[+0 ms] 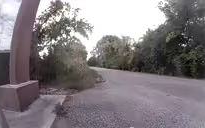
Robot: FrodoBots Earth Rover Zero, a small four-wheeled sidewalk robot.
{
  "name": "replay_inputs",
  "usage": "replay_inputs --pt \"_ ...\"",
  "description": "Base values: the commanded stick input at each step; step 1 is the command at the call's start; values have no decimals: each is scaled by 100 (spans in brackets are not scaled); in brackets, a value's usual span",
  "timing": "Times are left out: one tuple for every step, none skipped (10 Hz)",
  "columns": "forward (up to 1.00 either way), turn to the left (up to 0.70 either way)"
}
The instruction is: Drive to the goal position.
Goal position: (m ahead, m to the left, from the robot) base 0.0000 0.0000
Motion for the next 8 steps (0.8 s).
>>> replay_inputs --pt "4 0" --pt "4 0" --pt "4 0" --pt "5 0" --pt "5 0" --pt "5 0" --pt "5 0" --pt "5 0"
